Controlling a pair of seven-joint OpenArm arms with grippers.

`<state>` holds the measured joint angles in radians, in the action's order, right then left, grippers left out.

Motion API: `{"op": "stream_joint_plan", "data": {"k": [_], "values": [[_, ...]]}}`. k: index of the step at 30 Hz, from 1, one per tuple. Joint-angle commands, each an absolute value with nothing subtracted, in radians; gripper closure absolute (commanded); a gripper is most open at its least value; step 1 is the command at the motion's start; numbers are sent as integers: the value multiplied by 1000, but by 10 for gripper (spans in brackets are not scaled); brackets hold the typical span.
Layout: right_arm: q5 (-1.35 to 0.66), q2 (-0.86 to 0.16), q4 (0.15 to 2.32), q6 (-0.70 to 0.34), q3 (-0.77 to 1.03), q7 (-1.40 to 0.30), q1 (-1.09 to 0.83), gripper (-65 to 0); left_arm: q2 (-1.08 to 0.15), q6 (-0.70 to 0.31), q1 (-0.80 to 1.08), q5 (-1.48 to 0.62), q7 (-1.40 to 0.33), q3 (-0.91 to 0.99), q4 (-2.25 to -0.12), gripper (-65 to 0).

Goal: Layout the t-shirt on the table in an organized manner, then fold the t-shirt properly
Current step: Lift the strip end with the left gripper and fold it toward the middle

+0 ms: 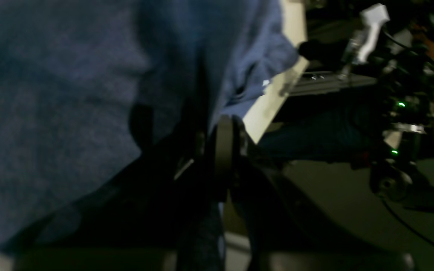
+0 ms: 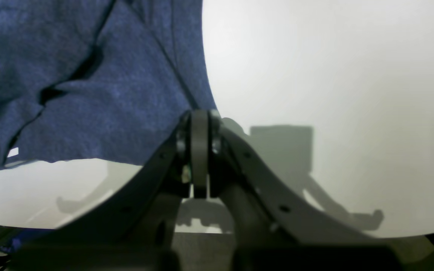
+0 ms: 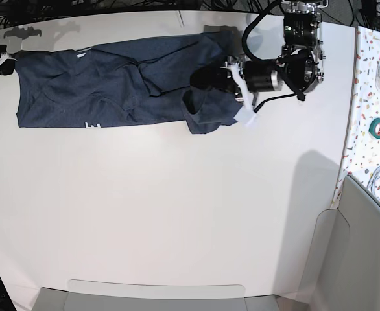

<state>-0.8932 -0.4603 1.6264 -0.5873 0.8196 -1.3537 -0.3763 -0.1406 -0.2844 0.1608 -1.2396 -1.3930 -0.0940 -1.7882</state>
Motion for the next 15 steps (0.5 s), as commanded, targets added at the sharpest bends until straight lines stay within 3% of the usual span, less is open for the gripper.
{"op": "stream_joint_plan", "data": {"k": [1, 15], "values": [[-905, -484, 1639, -585, 828, -1343, -377, -6, -137, -285, 157, -1267, -1396, -114, -1804, 0], [-905, -458, 1638, -585, 822, -1343, -374, -6, -137, -186, 18, -1267, -1314, -311, -1802, 0]]}}
